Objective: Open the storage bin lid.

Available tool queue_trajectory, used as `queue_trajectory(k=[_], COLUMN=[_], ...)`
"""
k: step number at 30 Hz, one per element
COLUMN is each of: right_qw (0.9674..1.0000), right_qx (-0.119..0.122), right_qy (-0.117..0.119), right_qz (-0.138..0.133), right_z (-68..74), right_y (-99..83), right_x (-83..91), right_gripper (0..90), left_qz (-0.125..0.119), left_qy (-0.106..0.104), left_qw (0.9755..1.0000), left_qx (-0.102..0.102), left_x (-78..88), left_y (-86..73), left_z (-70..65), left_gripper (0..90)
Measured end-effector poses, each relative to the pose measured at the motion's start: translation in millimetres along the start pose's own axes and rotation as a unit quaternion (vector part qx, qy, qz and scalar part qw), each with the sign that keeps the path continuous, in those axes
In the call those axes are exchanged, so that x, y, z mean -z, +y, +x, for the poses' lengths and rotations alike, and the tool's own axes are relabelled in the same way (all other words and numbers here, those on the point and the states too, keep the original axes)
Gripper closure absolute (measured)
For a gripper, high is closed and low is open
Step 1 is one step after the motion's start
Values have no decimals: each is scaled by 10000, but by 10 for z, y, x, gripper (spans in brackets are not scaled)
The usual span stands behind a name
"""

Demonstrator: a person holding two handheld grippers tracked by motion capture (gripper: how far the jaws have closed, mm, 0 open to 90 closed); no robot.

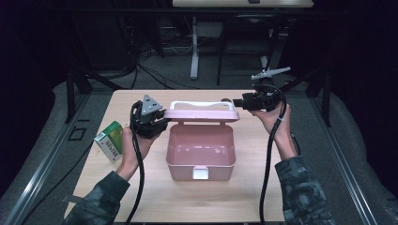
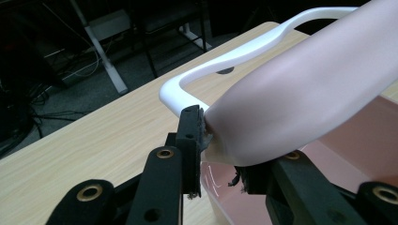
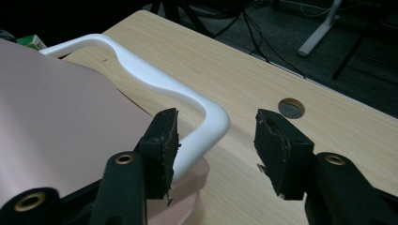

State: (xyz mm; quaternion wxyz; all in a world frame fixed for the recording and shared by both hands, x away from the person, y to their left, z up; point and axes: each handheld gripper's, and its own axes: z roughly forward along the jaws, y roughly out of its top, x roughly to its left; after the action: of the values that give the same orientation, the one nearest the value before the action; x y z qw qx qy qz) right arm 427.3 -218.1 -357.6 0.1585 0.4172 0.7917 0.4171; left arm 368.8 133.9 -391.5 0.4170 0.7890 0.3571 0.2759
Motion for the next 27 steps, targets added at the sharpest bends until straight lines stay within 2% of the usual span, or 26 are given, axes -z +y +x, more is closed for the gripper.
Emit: queue_trajectory(k=[7,11,14,16,19,25,27], right_qw=[9994,9985,9978,9975,9963,9935,9931], right_qx=[-292,-399,-394,-433,-455,-304,-223], right_qy=[-149,-213,-218,-163,-63,41,114], right_qz=[140,299,492,539,728,1094,1145], right_z=[-152,-159,-108,-76,-24,140,223], right_y=[-270,-487,-655,-763,-886,-997,-1029], right_x=[137,148,116,83,17,-107,-142], right_gripper=[419,387,360,313,218,48,36], left_qz=[14,45,86,80,127,207,203], left_qy=[-8,-7,-22,-21,-12,1,10], left_qw=[10000,10000,10000,9999,9999,9998,9998], left_qx=[33,20,20,58,-1,-41,-42], left_x=[-9,-15,-19,-28,-31,-38,-40], left_y=[21,46,62,73,96,127,131], left_z=[15,28,44,47,53,61,62], left_gripper=[750,753,756,757,760,764,765])
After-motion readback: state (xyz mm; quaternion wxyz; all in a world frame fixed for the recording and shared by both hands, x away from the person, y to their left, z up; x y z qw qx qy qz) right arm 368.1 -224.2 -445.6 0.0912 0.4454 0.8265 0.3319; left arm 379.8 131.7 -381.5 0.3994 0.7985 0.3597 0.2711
